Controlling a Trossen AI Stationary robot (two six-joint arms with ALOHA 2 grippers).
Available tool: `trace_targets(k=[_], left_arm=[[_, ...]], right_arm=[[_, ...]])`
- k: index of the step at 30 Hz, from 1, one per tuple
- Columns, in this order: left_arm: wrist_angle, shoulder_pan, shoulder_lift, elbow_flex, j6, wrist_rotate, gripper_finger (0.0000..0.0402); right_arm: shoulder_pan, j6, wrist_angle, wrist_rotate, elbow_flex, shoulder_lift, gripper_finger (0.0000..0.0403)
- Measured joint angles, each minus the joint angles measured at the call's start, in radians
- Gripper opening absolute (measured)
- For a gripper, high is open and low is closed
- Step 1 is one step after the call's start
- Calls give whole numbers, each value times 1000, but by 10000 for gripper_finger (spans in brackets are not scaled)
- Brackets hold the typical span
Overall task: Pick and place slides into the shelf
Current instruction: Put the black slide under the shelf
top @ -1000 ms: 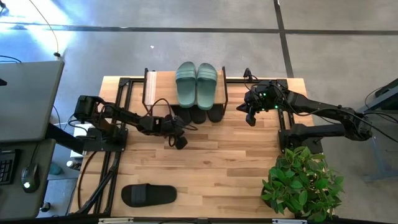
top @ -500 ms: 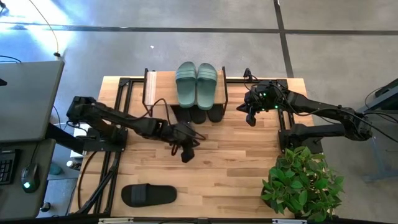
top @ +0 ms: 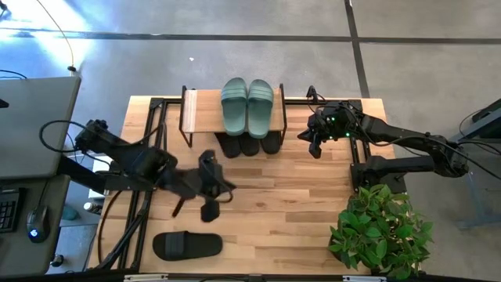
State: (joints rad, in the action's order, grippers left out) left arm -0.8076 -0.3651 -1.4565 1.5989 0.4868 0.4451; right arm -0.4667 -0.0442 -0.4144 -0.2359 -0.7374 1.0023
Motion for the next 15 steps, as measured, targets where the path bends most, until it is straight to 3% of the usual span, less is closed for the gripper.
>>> trace_targets(k=[9,15], left_arm=[[-198,-181,-21,21,441,-15,1],[-331,-233,-46,20,812,-92,0]], right_arm=[[0,81,-15,110,0,0,0],[0,79,-18,122,0,0,0]])
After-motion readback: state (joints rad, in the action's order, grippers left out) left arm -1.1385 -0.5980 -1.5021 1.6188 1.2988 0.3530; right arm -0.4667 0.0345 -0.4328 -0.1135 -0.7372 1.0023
